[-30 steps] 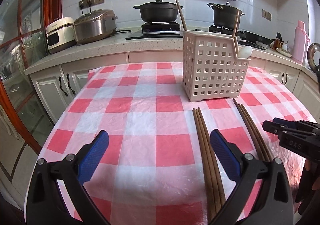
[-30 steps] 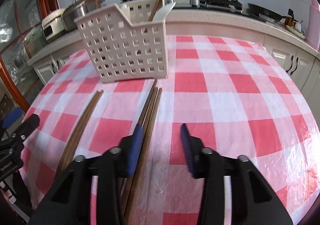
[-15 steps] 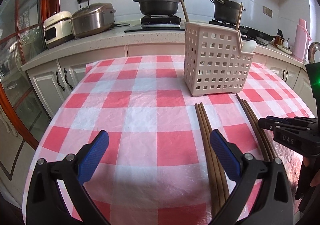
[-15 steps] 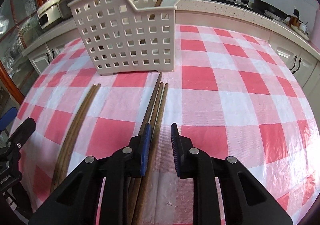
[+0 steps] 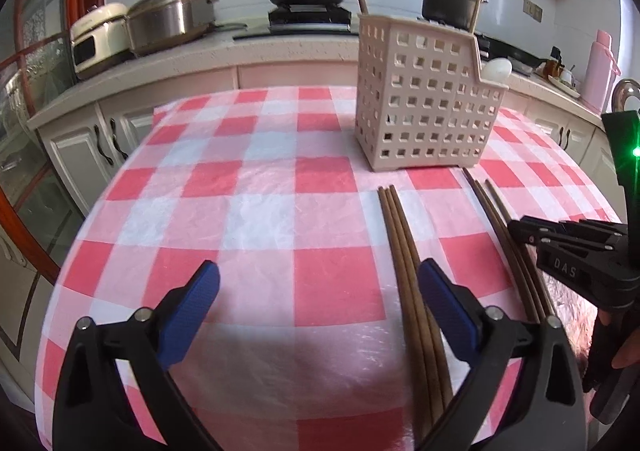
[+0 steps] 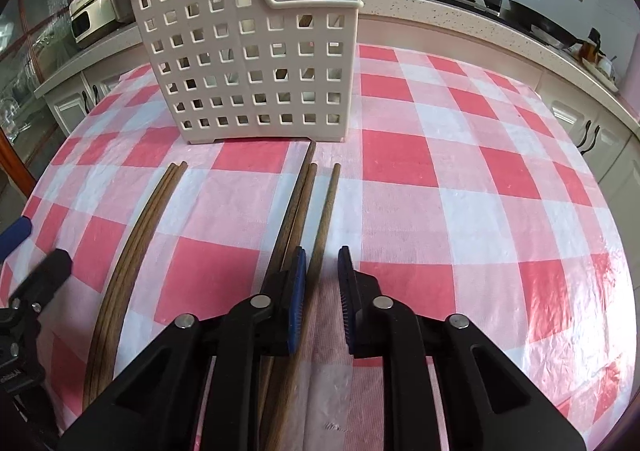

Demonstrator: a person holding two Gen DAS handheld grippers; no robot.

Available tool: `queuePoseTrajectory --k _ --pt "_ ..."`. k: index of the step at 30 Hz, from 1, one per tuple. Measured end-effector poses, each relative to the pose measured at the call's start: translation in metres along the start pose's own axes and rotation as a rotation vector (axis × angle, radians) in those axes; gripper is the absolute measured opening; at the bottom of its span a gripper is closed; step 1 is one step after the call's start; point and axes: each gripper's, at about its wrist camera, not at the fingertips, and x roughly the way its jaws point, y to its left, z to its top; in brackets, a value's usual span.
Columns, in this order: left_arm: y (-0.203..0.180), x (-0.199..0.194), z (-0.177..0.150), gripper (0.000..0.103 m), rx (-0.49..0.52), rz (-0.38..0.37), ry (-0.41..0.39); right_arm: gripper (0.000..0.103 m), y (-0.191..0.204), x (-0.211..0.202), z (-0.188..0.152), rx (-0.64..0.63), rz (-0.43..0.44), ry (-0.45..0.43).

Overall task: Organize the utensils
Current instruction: 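Withdraw both tools and move them back to the remaining chopsticks, then close the left tool on a chopstick while the right tool approaches another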

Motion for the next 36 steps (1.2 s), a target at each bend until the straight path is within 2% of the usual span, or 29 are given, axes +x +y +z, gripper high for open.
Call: queuePoseTrajectory --k 5,13,21,24,28,30,32,34,36 --pt "-0.009 0.015 0.006 0.077 0.021 -0.008 0.050 0.009 -0.005 -0.001 -0.002 0.004 0.020 -0.009" --pt "-0.020 0.038 0.011 0.072 0.034 -0.012 0.128 0.009 -0.009 -0.001 -0.004 0.018 0.050 -0.021" --pt "-0.017 0.043 0.011 0.072 0.012 0.000 0.136 0.009 -0.013 -0.001 -0.004 0.030 0.073 -0.024" --pt "-0.019 0.049 0.011 0.071 0.025 0.017 0.162 0.009 -0.013 -0.001 -0.005 0.030 0.076 -0.023" --pt "-0.022 0.050 0.012 0.068 0.039 0.024 0.158 0.009 -0.012 -0.001 -0.004 0.017 0.065 -0.023" --pt "-0.022 0.050 0.011 0.061 0.039 0.007 0.158 0.009 -0.010 -0.001 -0.004 0.007 0.055 -0.022" --pt "-0.027 0.048 0.011 0.046 0.062 -0.009 0.157 0.009 -0.008 -0.001 -0.004 -0.002 0.047 -0.021" --pt "-0.034 0.046 0.011 0.036 0.080 -0.017 0.156 0.009 -0.007 -0.001 -0.004 -0.007 0.044 -0.018" --pt "-0.039 0.045 0.010 0.029 0.094 -0.021 0.154 0.009 -0.007 -0.001 -0.004 -0.007 0.045 -0.016"
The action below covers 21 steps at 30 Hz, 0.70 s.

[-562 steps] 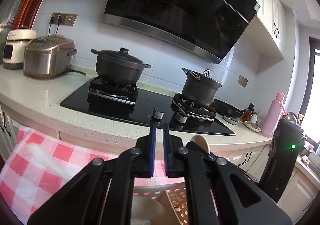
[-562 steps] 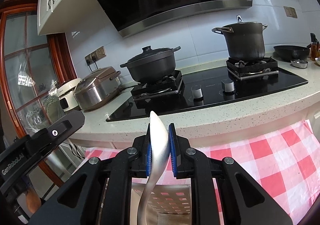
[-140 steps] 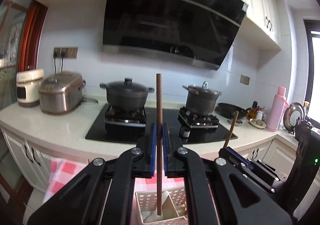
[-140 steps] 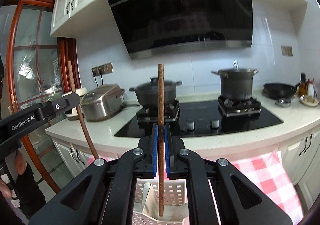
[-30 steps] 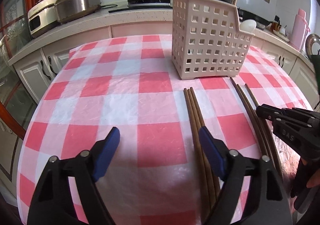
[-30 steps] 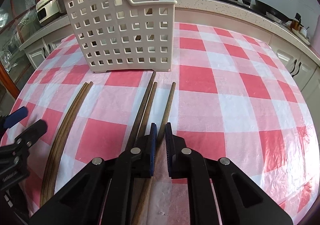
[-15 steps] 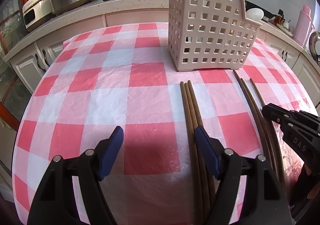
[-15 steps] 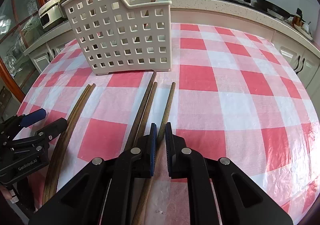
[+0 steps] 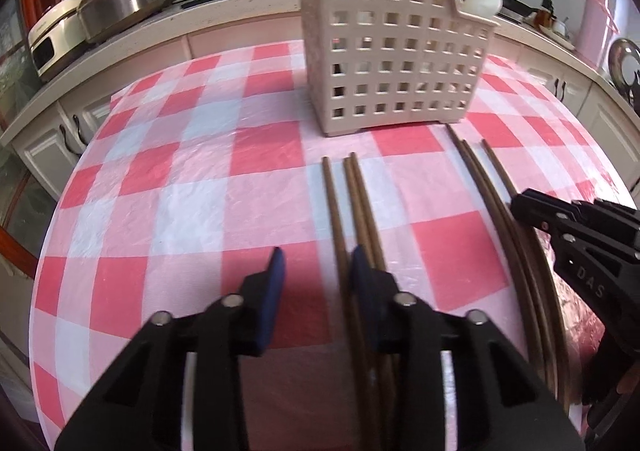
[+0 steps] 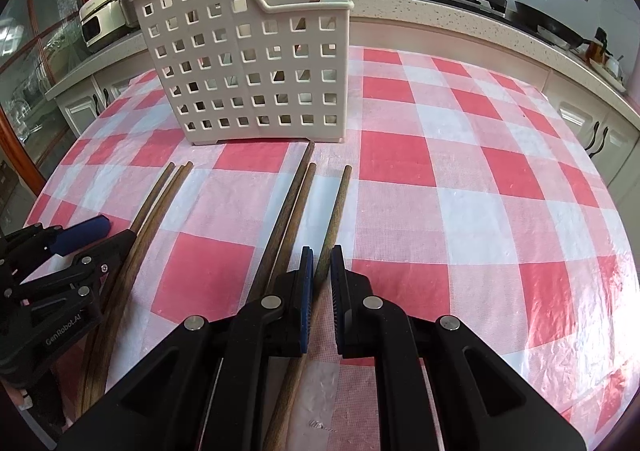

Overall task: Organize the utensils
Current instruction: 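Close the left tool on a chopstick while the right tool approaches another, then lift the brown chopsticks upright and carry them over the caddy with both tools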

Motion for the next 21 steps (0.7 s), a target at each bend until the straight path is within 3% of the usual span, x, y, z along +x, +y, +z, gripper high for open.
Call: queuePoseTrajectory --k 6,12,21 --pt "-0.004 -0.002 -0.002 0.008 0.008 -0.013 -0.003 0.008 0.000 0.000 0.001 0.006 -0.001 0.000" --pt "0.002 -0.010 -0.006 0.006 -0.022 -0.041 -0.016 0.007 -0.006 -0.012 0.002 0.046 0.035 -0.047" --pt "0.013 -0.078 -0.005 0.006 -0.056 -0.043 -0.189 0.007 -0.002 -0.080 0.007 0.038 0.069 -0.226"
